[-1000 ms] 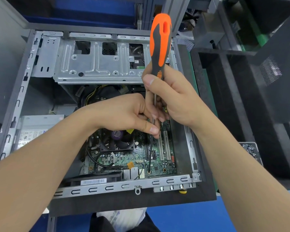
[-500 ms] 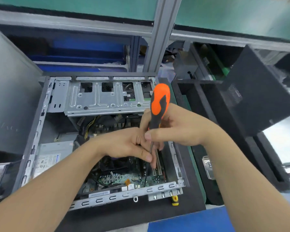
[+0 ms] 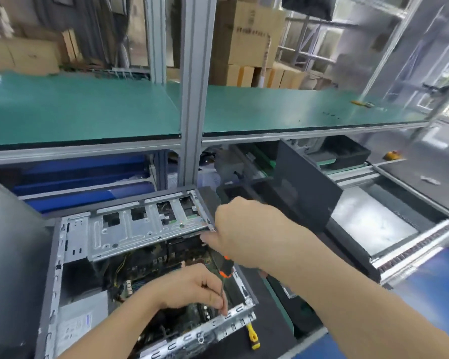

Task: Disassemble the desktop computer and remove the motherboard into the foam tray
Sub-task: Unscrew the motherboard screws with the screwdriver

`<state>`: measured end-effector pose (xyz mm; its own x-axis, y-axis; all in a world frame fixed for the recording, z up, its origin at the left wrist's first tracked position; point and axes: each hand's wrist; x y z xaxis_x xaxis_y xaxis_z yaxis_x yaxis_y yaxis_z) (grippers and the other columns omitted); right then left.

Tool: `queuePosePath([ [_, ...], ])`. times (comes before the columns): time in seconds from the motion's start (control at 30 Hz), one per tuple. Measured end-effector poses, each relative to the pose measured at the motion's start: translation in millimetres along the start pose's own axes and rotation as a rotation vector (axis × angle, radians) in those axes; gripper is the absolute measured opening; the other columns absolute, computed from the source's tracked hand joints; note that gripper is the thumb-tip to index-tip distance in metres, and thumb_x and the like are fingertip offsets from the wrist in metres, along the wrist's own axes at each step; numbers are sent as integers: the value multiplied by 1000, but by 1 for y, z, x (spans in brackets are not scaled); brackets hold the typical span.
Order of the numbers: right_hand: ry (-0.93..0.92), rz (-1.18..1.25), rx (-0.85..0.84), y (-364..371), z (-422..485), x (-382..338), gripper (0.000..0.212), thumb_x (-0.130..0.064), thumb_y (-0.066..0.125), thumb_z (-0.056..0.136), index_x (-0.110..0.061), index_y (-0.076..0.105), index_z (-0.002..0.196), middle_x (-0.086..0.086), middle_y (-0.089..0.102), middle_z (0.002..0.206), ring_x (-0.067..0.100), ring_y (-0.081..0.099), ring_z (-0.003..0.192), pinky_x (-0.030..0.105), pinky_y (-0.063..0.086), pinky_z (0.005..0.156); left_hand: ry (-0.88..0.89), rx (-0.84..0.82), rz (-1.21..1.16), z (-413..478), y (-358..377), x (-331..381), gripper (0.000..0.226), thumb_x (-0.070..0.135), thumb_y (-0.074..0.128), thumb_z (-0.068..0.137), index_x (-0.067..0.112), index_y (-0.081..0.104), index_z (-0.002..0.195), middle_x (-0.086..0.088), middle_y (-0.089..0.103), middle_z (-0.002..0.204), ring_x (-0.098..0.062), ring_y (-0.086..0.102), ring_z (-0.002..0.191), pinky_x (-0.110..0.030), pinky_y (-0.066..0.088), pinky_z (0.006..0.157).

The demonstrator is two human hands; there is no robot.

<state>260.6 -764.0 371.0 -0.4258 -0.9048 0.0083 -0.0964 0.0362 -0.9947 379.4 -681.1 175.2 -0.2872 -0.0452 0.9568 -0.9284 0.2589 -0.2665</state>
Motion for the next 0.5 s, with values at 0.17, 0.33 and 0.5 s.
queuePosePath([
  [0.17, -39, -41, -151, -4, -10, 4, 47, -41, 51, 104, -18, 34, 68, 4, 42, 68, 20, 43, 55, 28, 34, 49, -20, -7, 40, 1, 0, 11, 10, 32, 72, 94, 35, 82, 94, 14, 78, 94, -9, 69, 94, -28, 51, 85],
  [0.33, -185, -70, -216, -12, -21, 22, 41, -38, 52, 103, -17, 50, 68, 2, 53, 66, 21, 52, 61, 42, 55, 68, -30, 107, 12, 2, -6, 15, 34, 58, 77, 85, 38, 78, 112, 2, 30, 55, -28, 24, 59, -32, 25, 67],
  [0.5, -354, -58, -294, -16, -25, 25, 17, -37, 56, 102, -21, 62, 97, -5, 62, 93, 16, 59, 87, 41, 53, 79, 67, 178, -80, 0, -16, 35, 49, 42, 88, 81, 25, 48, 59, -3, 16, 61, -29, 15, 59, -41, 19, 65],
])
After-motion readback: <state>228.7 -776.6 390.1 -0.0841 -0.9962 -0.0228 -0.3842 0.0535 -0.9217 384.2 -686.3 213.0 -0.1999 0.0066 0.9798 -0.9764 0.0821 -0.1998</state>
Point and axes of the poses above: each hand's wrist, its own z-axis towards the middle knuckle, its own y-axis out of the palm, x = y × z
